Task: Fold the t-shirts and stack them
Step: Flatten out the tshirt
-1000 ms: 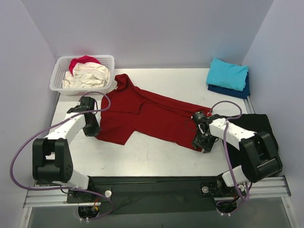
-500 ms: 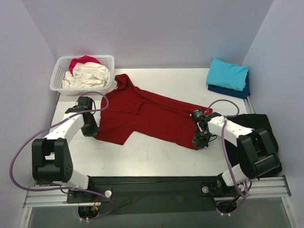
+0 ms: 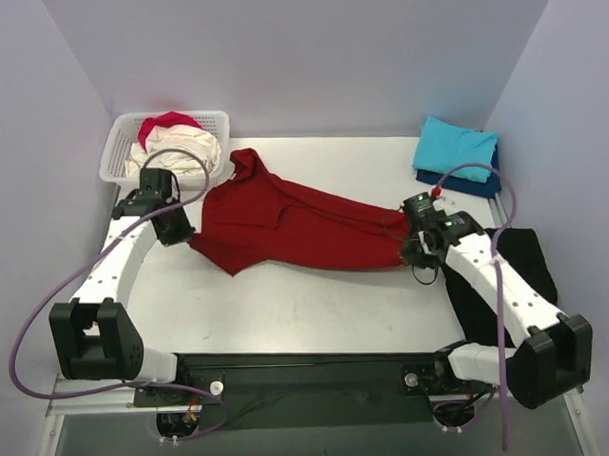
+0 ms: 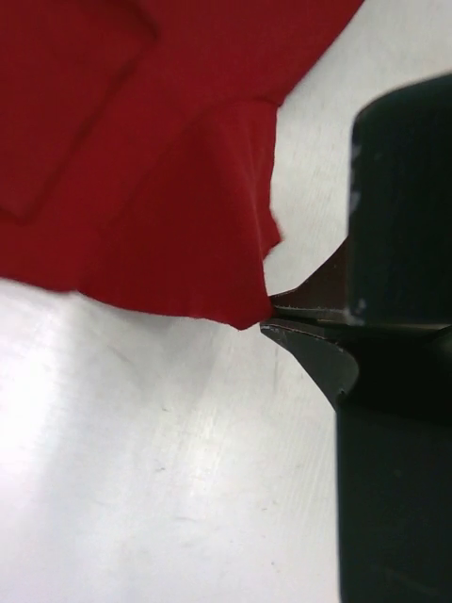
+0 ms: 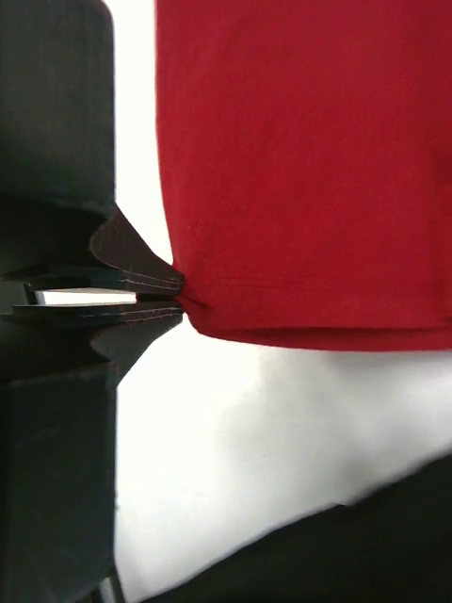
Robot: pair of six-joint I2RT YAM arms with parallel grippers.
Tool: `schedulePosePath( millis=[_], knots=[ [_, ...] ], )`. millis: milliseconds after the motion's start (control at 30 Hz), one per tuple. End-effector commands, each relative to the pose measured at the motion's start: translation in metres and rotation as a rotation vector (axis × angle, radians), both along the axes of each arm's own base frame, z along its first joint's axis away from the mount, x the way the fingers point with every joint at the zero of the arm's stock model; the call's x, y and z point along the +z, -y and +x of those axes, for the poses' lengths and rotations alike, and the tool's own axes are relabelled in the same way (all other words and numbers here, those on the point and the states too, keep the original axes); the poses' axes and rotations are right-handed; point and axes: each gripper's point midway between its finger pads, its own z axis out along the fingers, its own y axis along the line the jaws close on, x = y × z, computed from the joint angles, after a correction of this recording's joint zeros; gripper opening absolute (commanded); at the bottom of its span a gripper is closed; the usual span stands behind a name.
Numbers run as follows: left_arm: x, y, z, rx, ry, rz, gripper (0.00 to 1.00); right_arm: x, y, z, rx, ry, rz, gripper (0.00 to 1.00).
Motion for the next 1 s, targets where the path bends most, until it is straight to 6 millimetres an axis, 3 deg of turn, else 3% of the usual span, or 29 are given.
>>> schedulePosePath(
  millis=[0, 67, 100, 167, 233, 267, 300, 333, 400, 433, 467, 533, 567, 667, 767, 867, 900, 967],
  knots=[
    [0.099, 0.011, 0.032, -0.038, 0.285, -0.065, 0.00, 0.055, 0.029, 0.004, -0.017, 0.089, -0.094, 0.00],
    [0.128, 0.017, 0.039, -0.055, 0.366, -0.093, 0.00, 0.072, 0.034, 0.009, -0.024, 0.119, -0.093, 0.00],
    [0.156, 0.022, 0.046, -0.079, 0.448, -0.120, 0.00, 0.094, 0.037, 0.019, -0.027, 0.172, -0.085, 0.00],
    [0.190, 0.030, 0.052, -0.128, 0.553, -0.144, 0.00, 0.113, 0.039, 0.027, -0.028, 0.218, -0.075, 0.00],
    [0.242, 0.030, 0.059, -0.154, 0.715, -0.128, 0.00, 0.143, 0.044, 0.038, -0.025, 0.290, -0.069, 0.00],
    [0.257, 0.029, 0.061, -0.159, 0.756, -0.115, 0.00, 0.151, 0.045, 0.043, -0.024, 0.309, -0.069, 0.00],
    [0.270, 0.028, 0.066, -0.163, 0.779, -0.100, 0.00, 0.173, 0.046, 0.050, -0.025, 0.365, -0.068, 0.00],
    [0.301, 0.025, 0.066, -0.167, 0.847, -0.080, 0.00, 0.183, 0.048, 0.053, -0.010, 0.383, -0.079, 0.00],
    [0.327, 0.024, 0.070, -0.169, 0.903, -0.067, 0.00, 0.201, 0.047, 0.061, 0.008, 0.423, -0.090, 0.00],
    [0.340, 0.024, 0.071, -0.175, 0.932, -0.062, 0.00, 0.220, 0.048, 0.065, 0.017, 0.467, -0.096, 0.00],
    [0.372, 0.023, 0.066, -0.178, 1.005, -0.057, 0.00, 0.228, 0.049, 0.070, 0.023, 0.483, -0.101, 0.00],
    [0.395, 0.023, 0.070, -0.181, 1.054, -0.054, 0.00, 0.256, 0.050, 0.074, 0.022, 0.554, -0.105, 0.00],
    [0.419, 0.024, 0.064, -0.189, 1.111, -0.055, 0.00, 0.262, 0.051, 0.076, 0.033, 0.562, -0.115, 0.00],
    [0.453, 0.028, 0.057, -0.213, 1.198, -0.065, 0.00, 0.288, 0.053, 0.079, 0.038, 0.626, -0.124, 0.00],
    [0.469, 0.034, 0.051, -0.249, 1.246, -0.073, 0.00, 0.307, 0.053, 0.076, 0.039, 0.678, -0.115, 0.00],
    [0.485, 0.034, 0.036, -0.267, 1.288, -0.059, 0.00, 0.316, 0.055, 0.065, 0.034, 0.711, -0.109, 0.00],
    [0.500, 0.032, 0.023, -0.268, 1.325, -0.040, 0.00, 0.317, 0.056, 0.059, 0.026, 0.716, -0.101, 0.00],
    [0.508, 0.025, 0.009, -0.238, 1.335, -0.013, 0.00, 0.319, 0.056, 0.044, 0.020, 0.731, -0.077, 0.00]
  ],
)
